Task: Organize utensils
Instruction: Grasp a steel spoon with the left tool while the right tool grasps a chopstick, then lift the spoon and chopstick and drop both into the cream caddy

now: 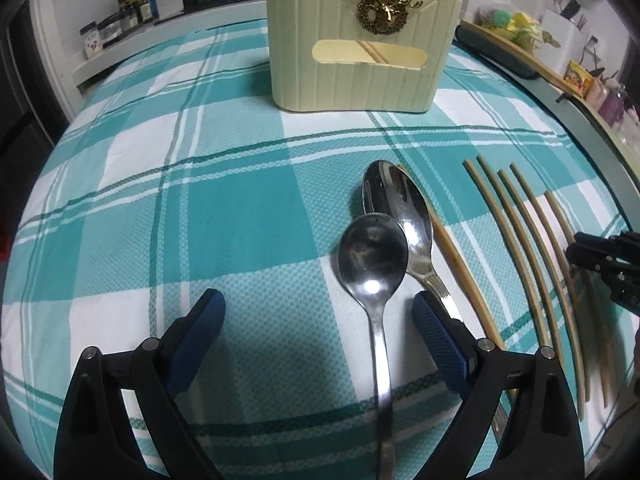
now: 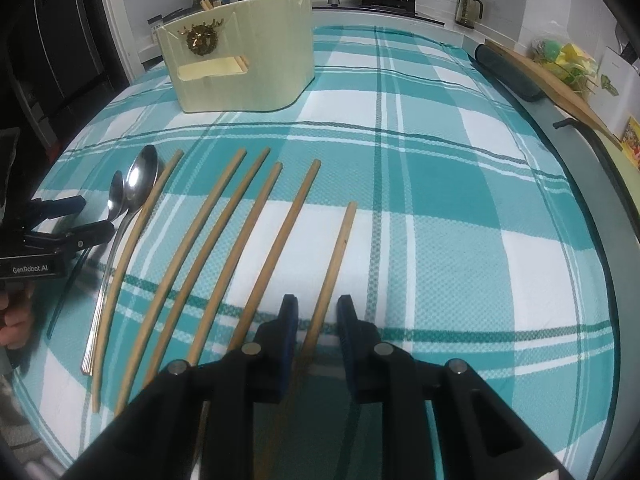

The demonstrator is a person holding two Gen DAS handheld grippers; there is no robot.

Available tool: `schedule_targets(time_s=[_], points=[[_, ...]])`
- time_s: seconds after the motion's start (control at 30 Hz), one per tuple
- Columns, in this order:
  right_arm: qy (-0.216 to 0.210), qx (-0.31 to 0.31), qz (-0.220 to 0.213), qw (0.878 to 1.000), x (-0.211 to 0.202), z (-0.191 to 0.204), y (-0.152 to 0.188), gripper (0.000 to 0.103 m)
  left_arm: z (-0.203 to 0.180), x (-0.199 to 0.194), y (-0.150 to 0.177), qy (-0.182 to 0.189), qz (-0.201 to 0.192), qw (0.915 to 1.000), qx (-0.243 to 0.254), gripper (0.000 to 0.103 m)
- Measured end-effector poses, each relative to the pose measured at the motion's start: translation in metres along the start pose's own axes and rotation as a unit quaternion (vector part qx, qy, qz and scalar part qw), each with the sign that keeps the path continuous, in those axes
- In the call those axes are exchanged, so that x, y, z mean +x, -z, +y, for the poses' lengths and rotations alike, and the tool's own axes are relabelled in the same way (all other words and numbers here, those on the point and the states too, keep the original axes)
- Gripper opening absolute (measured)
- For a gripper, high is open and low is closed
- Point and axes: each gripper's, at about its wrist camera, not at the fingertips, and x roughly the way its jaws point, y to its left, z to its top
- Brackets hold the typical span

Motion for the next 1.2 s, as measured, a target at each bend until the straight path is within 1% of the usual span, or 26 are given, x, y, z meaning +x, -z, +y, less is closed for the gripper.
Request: schedule_targets(time_s=[0.07, 0.13, 0.2, 0.23, 0.27, 0.3, 0.33, 0.4, 0.47, 0.6, 0.67, 0.73, 0.83, 1.0, 1.2], points=[[-0.004, 0.003, 0.009, 1.0, 0.006, -0.002, -0.012, 0.021, -0.003, 0.003, -0.004, -0.005, -0.001, 1.0, 0.006, 0.092], [-0.007, 0.005, 0.017, 1.0, 0.012, -0.004, -0.023, 0.021, -0.006, 0.004, -0.008, -0.001, -0.002, 1.0, 0.009, 0.087], [-0.009, 0.01, 0.023, 1.0, 0.017, -0.007, -0.033, 0.021, -0.009, 0.003, -0.01, 0.001, -0.002, 0.9999, 0.012, 0.078], [-0.009, 0.011, 0.024, 1.0, 0.02, -0.007, -0.037, 0.021, -0.01, 0.003, -0.01, 0.001, -0.003, 0.9999, 0.012, 0.076], [-0.01, 0.012, 0.026, 1.0, 0.022, -0.008, -0.041, 0.021, -0.011, 0.003, -0.01, 0.0, -0.006, 0.9999, 0.012, 0.071], [-0.01, 0.011, 0.027, 1.0, 0.025, -0.008, -0.045, 0.021, -0.012, 0.002, -0.01, 0.0, -0.009, 0.9999, 0.013, 0.065], [-0.007, 0.008, 0.027, 1.0, 0.027, -0.007, -0.048, 0.021, -0.013, 0.002, -0.01, 0.002, -0.013, 0.9998, 0.016, 0.06], [0.0, 0.002, 0.026, 1.0, 0.03, -0.004, -0.052, 0.019, -0.015, 0.0, -0.01, 0.012, -0.019, 0.9994, 0.026, 0.037], [0.01, 0.003, 0.023, 1.0, 0.031, -0.004, -0.055, 0.01, -0.015, -0.001, -0.01, 0.014, -0.021, 0.9994, 0.024, 0.036], [-0.013, 0.03, 0.014, 0.999, 0.029, -0.016, -0.055, 0.007, -0.008, -0.006, -0.01, 0.026, -0.025, 0.9993, 0.002, 0.036], [-0.034, 0.053, 0.003, 0.998, 0.023, -0.023, -0.053, 0.007, -0.004, -0.015, -0.01, 0.032, -0.036, 0.9988, -0.009, 0.036], [-0.046, 0.064, -0.014, 0.997, 0.011, -0.027, -0.051, 0.007, -0.002, -0.03, -0.011, 0.034, -0.051, 0.998, -0.014, 0.036], [-0.06, 0.071, -0.044, 0.995, -0.015, -0.028, -0.052, 0.007, 0.001, -0.054, -0.012, 0.041, -0.075, 0.9961, -0.021, 0.036], [-0.086, 0.072, -0.104, 0.988, -0.072, -0.023, -0.052, 0.007, 0.006, -0.097, -0.008, 0.048, -0.116, 0.9918, -0.027, 0.036], [-0.1, 0.065, -0.169, 0.978, -0.135, -0.015, -0.043, 0.007, 0.016, -0.143, 0.001, 0.055, -0.156, 0.9854, -0.039, 0.036]])
